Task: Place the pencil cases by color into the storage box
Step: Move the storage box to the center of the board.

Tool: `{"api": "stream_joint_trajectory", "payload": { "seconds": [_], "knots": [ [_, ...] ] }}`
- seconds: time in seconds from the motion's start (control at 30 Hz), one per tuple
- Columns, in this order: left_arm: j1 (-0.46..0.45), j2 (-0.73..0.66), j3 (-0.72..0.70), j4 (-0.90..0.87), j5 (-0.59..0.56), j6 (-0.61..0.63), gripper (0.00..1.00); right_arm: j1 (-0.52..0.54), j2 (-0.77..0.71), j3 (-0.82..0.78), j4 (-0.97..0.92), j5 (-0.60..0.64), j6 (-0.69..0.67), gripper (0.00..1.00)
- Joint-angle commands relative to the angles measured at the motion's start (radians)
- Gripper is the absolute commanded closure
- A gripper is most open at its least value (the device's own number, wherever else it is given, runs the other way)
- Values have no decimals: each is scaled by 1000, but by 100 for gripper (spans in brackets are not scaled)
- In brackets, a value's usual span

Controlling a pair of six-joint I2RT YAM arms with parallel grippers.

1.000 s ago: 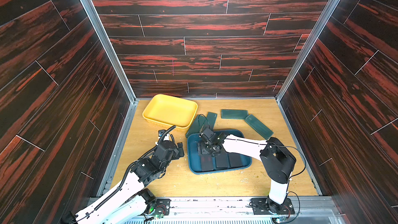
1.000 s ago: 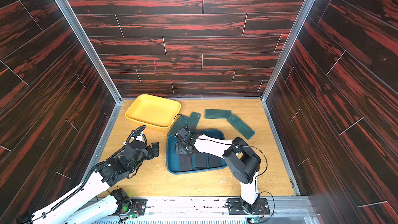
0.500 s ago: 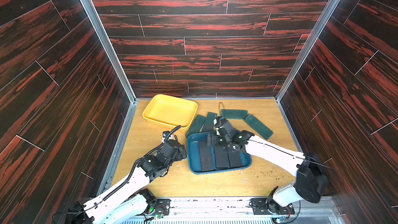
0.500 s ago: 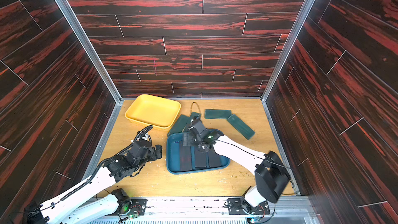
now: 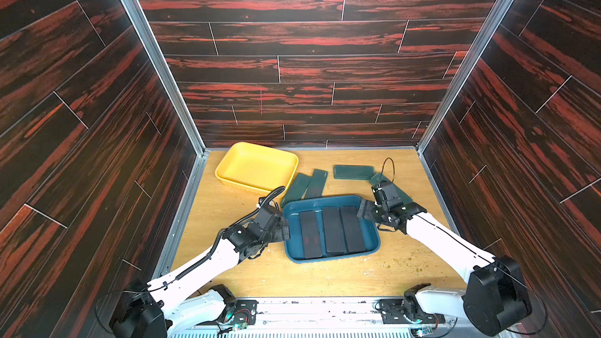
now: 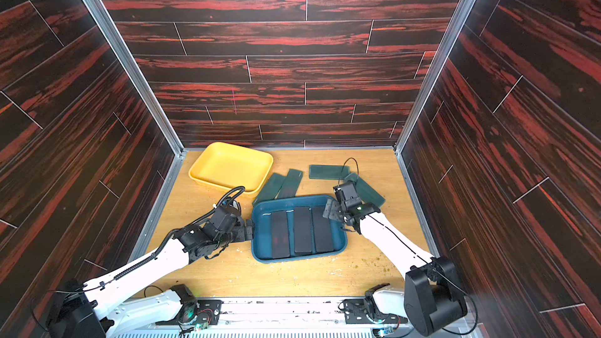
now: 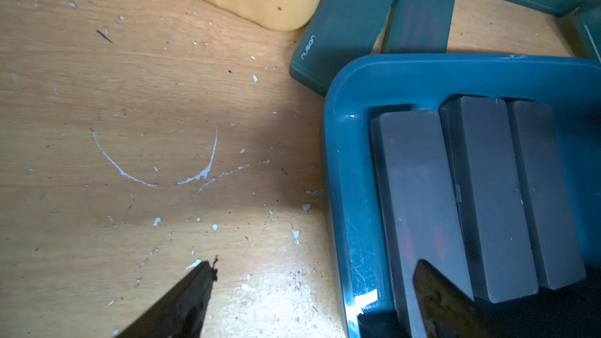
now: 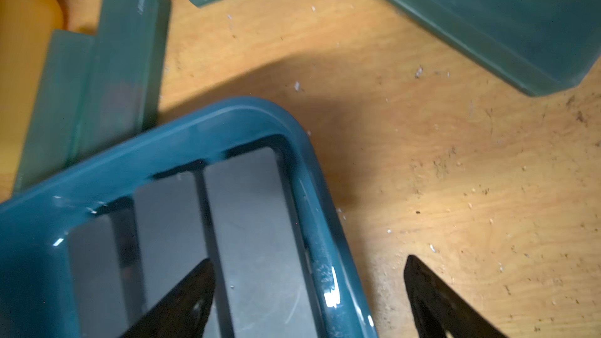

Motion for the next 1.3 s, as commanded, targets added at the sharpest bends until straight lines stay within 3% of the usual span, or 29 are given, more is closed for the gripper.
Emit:
{"api": "stream_joint_trajectory", "payload": {
  "seconds": [0.0,0.33,0.6,1.07,1.27],
  "knots": [
    [-2,-14,31,8,3,-6,3,-2,-18,-41,0,-42,1,9],
    [-2,-44,52,3,-52,13,3,12,-52,-119,119,-173,-32,13],
    [-1,-42,62,-8,-74,14,3,150,40,-45,137,-160,-72,14],
    [26,-174,47,-108,-212,-35,3,449,247,146,198,-118,208,17],
    [84,-239,43,-159,-230,-45,3,551,396,250,264,-200,275,18]
  ]
}}
